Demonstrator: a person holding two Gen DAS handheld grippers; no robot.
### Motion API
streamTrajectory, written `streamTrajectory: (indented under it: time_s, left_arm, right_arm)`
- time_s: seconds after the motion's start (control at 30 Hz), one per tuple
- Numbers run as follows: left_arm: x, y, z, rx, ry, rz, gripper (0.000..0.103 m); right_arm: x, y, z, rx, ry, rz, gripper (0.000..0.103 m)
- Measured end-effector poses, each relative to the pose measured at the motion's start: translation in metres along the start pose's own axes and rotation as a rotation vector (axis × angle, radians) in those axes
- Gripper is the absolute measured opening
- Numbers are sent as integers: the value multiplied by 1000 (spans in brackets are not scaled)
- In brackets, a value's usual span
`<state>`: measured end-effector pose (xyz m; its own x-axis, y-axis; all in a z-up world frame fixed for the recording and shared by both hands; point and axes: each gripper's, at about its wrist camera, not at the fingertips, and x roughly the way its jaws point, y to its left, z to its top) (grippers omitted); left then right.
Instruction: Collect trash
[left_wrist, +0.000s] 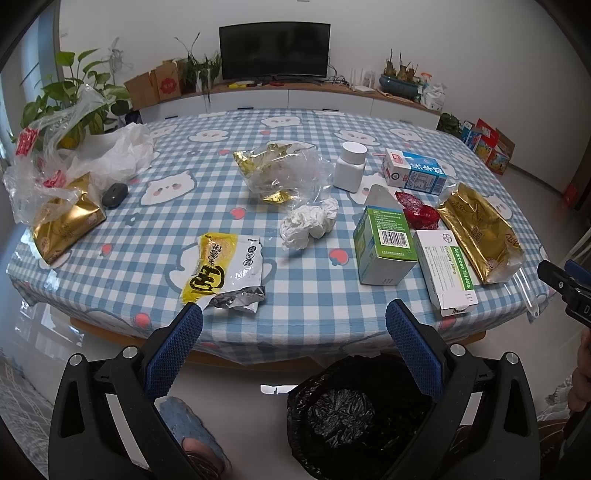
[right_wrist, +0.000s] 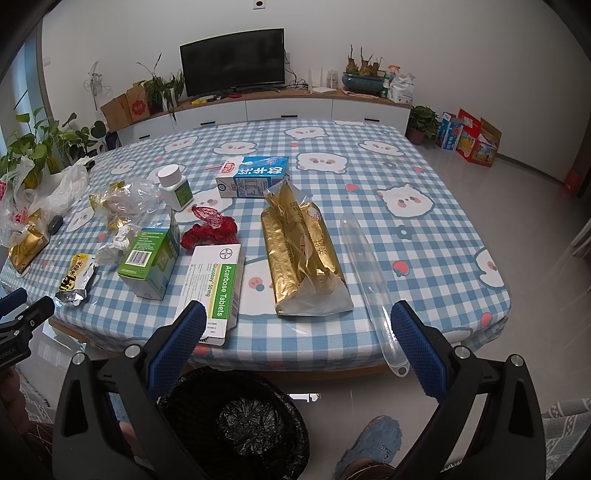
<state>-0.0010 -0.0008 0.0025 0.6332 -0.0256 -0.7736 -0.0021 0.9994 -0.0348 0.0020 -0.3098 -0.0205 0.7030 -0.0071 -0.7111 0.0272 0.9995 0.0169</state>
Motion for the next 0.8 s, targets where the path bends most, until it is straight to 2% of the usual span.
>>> streamTrajectory:
  time_s: [0.8]
  left_arm:
    - [0,-1,1,5,4,1,97]
  right_arm:
    - [-2,1,1,-1,-3,6,95]
